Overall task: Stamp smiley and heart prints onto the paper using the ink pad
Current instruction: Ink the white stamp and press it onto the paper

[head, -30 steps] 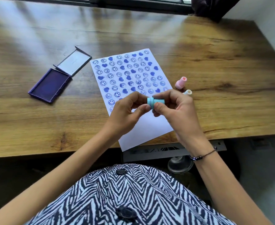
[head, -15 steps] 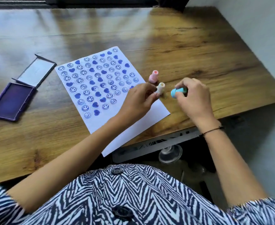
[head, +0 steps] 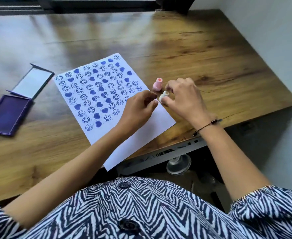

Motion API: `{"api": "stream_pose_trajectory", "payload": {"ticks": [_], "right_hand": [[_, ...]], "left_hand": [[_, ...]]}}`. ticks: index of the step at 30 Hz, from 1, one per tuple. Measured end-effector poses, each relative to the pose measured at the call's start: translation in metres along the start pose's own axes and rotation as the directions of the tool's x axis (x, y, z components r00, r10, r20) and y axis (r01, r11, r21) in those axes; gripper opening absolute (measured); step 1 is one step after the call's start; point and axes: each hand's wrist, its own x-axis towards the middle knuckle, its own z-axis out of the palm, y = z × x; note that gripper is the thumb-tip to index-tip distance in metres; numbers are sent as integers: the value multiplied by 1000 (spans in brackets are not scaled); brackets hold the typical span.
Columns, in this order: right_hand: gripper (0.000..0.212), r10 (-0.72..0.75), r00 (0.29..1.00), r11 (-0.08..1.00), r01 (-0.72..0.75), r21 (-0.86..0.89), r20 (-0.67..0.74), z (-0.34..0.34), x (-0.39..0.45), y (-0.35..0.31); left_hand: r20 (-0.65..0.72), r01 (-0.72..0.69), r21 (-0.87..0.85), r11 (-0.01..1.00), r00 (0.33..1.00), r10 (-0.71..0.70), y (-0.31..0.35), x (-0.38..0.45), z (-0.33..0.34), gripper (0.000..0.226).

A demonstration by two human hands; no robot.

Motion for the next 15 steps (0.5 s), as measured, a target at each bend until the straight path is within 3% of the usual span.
{"api": "stream_pose_trajectory", "payload": {"ticks": [3,6,8,10,12,15], "right_hand": [[21,-47,998,999,46,22,48,8,3,-13],[11,1,999,959,10,284,-36,6,2,-23],[6,77,997,812,-78,579,25,4,1,-35],[7,95,987,588,-160,793,129,4,-2,-49],[8,90,980,439,-197,877,175,7,-3,-60],[15,32,976,379,-212,901,216,15,-1,-78]], "left_hand": [[-46,64,-26,998,997,-65,-8,-3,-11,21],[-47,130,-112,985,990,-136,-15,-7,-22,20],[-29,158,-233,960,985,-169,-18,-11,-31,21],[-34,144,-336,931,986,-165,-20,-17,-41,20],[-63,118,-375,919,986,-152,-23,-22,-51,17],[-124,116,-394,912,976,-177,-28,-33,-68,16]]}}
